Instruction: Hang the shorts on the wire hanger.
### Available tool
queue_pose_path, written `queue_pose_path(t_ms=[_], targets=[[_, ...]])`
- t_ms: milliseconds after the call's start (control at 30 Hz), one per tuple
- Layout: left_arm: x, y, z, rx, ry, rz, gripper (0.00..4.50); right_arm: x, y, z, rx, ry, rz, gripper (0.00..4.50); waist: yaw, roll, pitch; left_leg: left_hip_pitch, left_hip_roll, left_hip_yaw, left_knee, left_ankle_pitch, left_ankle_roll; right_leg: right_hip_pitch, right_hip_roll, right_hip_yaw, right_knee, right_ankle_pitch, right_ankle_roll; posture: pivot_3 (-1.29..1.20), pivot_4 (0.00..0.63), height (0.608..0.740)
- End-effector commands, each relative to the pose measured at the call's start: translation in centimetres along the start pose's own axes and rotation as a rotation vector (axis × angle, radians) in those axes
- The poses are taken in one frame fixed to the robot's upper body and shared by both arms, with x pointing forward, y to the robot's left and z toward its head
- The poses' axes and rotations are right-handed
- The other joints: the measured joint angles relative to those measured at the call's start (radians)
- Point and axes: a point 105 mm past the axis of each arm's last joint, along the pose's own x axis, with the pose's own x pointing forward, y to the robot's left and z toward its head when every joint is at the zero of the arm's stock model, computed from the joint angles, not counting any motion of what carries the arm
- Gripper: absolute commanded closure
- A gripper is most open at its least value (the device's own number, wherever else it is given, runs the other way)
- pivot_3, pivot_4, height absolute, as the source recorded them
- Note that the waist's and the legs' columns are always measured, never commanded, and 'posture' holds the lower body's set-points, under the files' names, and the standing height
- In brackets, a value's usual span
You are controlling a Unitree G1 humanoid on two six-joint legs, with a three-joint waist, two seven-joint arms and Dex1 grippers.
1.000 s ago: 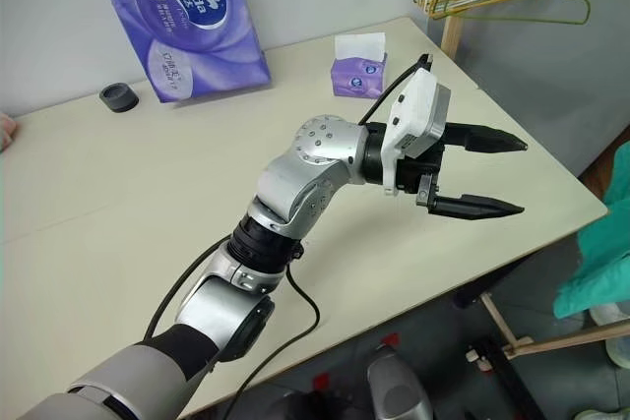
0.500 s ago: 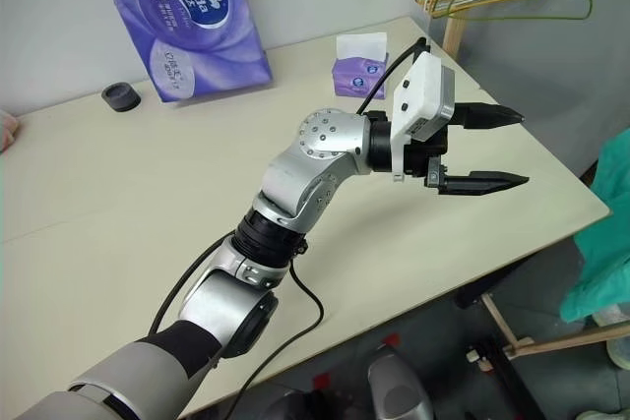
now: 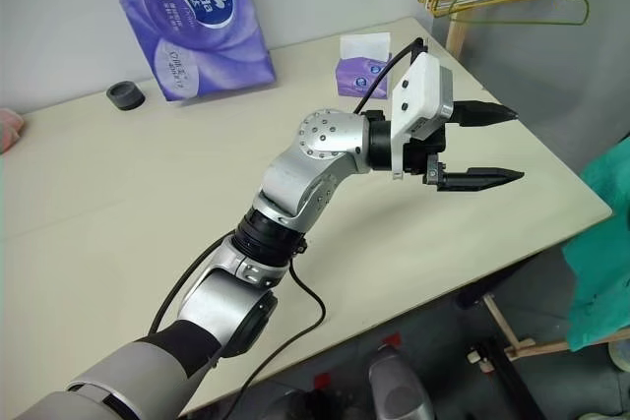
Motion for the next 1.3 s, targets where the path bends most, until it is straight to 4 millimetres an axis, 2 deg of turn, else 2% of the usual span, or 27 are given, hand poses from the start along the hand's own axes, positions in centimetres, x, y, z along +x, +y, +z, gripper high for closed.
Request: queue_pose_path(t_ms=[33, 100, 133, 267, 400, 467, 500, 567, 733, 833, 867, 933, 1033, 1167, 1233, 1300], targets=[[-0.2, 0.5, 0.9, 0.049, -0.016, 0.015, 0.83, -2.2, -0.1, 0.4, -0.013, -0.113, -0.121, 0.02, 0.010, 0.002, -0.001, 0.000, 0.000, 0.000, 0.001, 0.000, 0.000, -0.002, 0.000, 0.000, 0.000, 0.000, 0.000, -0.37, 0.208, 0.740], [-0.3, 0.6, 0.7, 0.053, -0.009, 0.023, 0.83, -2.9, 0.2, 0.0, -0.028, -0.142, -0.174, 0.02, 0.018, 0.004, -0.002, -0.001, -0.001, 0.000, 0.001, 0.000, 0.000, -0.003, -0.001, 0.001, 0.000, 0.001, 0.000, -0.37, 0.207, 0.740], [-0.4, 0.7, 0.5, 0.055, -0.004, 0.030, 0.83, -3.6, 0.4, 0.3, -0.089, -0.180, -0.227, 0.02, 0.022, 0.004, -0.003, -0.002, -0.001, 0.000, 0.001, 0.000, 0.000, -0.003, -0.001, 0.001, 0.000, 0.001, 0.000, -0.37, 0.206, 0.740], [-0.8, 1.0, -0.1, 0.055, 0.017, 0.051, 0.83, -5.5, 2.7, 1.4, -0.184, -0.321, -0.259, 0.02, 0.023, 0.005, -0.003, -0.004, -0.001, 0.000, 0.000, 0.000, 0.000, -0.007, -0.001, 0.001, 0.001, 0.001, 0.000, -0.36, 0.203, 0.740], [-1.5, 1.5, -1.0, 0.059, 0.053, 0.085, 0.83, -7.1, 6.0, 3.3, -0.291, -0.512, -0.162, 0.02, 0.022, 0.005, -0.003, -0.006, -0.001, 0.001, 0.001, 0.000, 0.000, -0.009, -0.001, 0.002, 0.003, 0.001, 0.000, -0.36, 0.200, 0.740], [-2.6, 2.1, -1.8, 0.045, 0.085, 0.137, 0.83, -8.2, 8.6, 3.8, -0.328, -0.614, -0.045, 0.02, 0.021, 0.005, -0.003, -0.006, 0.000, 0.000, 0.001, 0.000, 0.000, -0.009, 0.000, 0.001, 0.003, 0.001, 0.000, -0.35, 0.197, 0.740], [-3.7, 2.8, -2.6, 0.031, 0.116, 0.194, 0.83, -8.8, 10.8, 3.6, -0.345, -0.662, 0.064, 0.02, 0.019, 0.005, -0.003, -0.005, 0.000, 0.000, 0.001, 0.000, 0.000, -0.009, 0.000, 0.001, 0.004, 0.001, 0.000, -0.35, 0.193, 0.740], [-6.1, 4.0, -4.0, 0.013, 0.181, 0.307, 0.83, -9.3, 13.2, 3.0, -0.305, -0.702, 0.183, 0.02, 0.015, 0.001, -0.005, -0.003, 0.000, 0.001, 0.001, 0.000, 0.000, -0.008, 0.000, 0.002, 0.005, 0.001, 0.000, -0.33, 0.189, 0.740], [-12.6, 6.6, -6.8, -0.004, 0.328, 0.620, 0.83, -8.3, 16.4, 0.2, -0.213, -0.675, 0.341, 0.02, 0.028, -0.001, -0.006, -0.004, 0.000, -0.002, 0.002, 0.000, 0.000, -0.009, 0.000, 0.000, 0.008, 0.002, -0.001, -0.27, 0.169, 0.740], [-18.2, 7.4, -8.2, -0.033, 0.409, 0.879, 0.83, -6.8, 18.8, -3.0, -0.165, -0.579, 0.458, 0.02, 0.042, -0.012, -0.015, -0.004, 0.000, -0.003, 0.002, 0.000, 0.000, -0.011, -0.001, -0.001, 0.009, 0.002, -0.001, -0.23, 0.151, 0.740], [-19.6, 7.3, -8.5, -0.038, 0.431, 0.928, 0.83, -6.5, 19.6, -3.9, -0.156, -0.553, 0.500, 0.02, 0.048, -0.015, -0.017, -0.004, 0.000, -0.003, 0.002, 0.001, 0.000, -0.014, -0.001, -0.002, 0.013, 0.002, -0.001, -0.23, 0.151, 0.740], [-22.3, 7.0, -9.1, -0.177, 0.401, 1.073, 0.83, -5.6, 20.3, -4.9, -0.134, -0.533, 0.523, 0.02, 0.062, -0.015, -0.018, -0.008, 0.000, -0.003, 0.003, 0.002, -0.002, -0.019, -0.001, -0.002, 0.017, 0.002, -0.001, -0.21, 0.142, 0.740], [-28.1, 4.8, -10.0, -0.162, 0.453, 1.273, 0.83, -4.0, 22.0, -6.2, -0.157, -0.538, 0.558, 0.02, 0.080, -0.015, -0.029, -0.011, 0.000, -0.005, 0.003, 0.004, -0.006, -0.023, -0.002, -0.004, 0.021, 0.002, -0.002, -0.15, 0.117, 0.740], [-31.8, 2.0, -11.5, -0.150, 0.611, 1.417, 0.83, -3.1, 24.4, -6.8, -0.163, -0.570, 0.672, 0.02, 0.121, -0.019, -0.044, -0.011, 0.000, -0.010, 0.003, 0.007, -0.011, -0.024, -0.001, -0.008, 0.022, 0.004, -0.005, -0.08, 0.095, 0.740], [-33.2, 0.9, -11.6, -0.139, 0.626, 1.486, 0.83, -2.6, 25.8, -6.8, -0.154, -0.587, 0.718, 0.02, 0.147, -0.022, -0.050, -0.011, 0.000, -0.012, 0.003, 0.010, -0.012, -0.023, -0.001, -0.012, 0.022, 0.006, -0.009, -0.02, 0.076, 0.740], [-35.6, -0.7, -11.4, -0.150, 0.592, 1.596, 0.83, -2.5, 28.0, -6.6, -0.119, -0.607, 0.808, 0.02, 0.172, -0.024, -0.060, -0.011, 0.000, -0.015, 0.003, 0.013, -0.014, -0.022, -0.001, -0.017, 0.021, 0.009, -0.013, 0.00, 0.071, 0.740]])
